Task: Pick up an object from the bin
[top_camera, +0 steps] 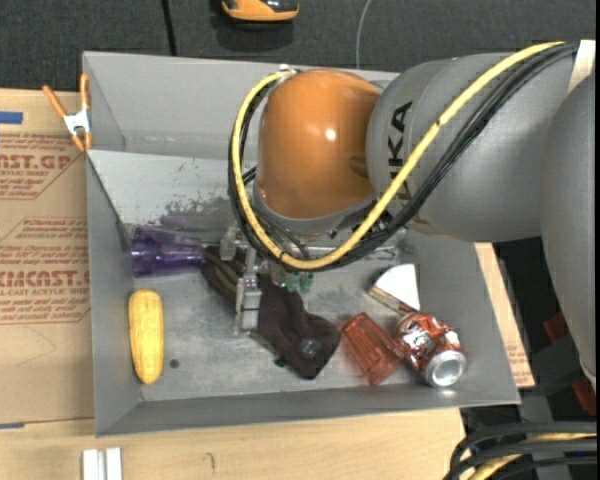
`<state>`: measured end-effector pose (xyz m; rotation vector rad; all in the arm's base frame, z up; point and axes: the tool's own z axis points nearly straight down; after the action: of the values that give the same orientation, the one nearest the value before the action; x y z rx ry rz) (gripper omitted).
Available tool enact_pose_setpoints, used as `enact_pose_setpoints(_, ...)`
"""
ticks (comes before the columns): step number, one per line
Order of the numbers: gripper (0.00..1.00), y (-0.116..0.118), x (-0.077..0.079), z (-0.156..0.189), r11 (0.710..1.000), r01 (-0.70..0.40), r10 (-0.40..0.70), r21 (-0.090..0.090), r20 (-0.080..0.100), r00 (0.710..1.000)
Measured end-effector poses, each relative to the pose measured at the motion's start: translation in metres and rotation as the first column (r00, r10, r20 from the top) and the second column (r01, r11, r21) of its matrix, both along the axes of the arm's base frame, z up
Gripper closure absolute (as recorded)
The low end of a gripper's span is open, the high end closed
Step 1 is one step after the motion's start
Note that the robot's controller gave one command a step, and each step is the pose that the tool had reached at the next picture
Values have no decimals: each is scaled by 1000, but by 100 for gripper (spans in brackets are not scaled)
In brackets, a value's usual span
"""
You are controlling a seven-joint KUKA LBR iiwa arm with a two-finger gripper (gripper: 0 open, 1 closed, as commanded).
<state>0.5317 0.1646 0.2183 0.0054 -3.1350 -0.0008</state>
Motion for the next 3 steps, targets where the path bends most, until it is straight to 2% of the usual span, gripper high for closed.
enact_pose_setpoints(1, 0, -1, 2, 5, 1000, 2, -2, 1, 8, 1000)
enact_pose_setpoints(2, 0, -33, 27, -57, 999, -47, 47, 1, 15, 999)
enact_pose_setpoints(3, 0, -45, 24, -90, 998, -67, 67, -1, 2, 998)
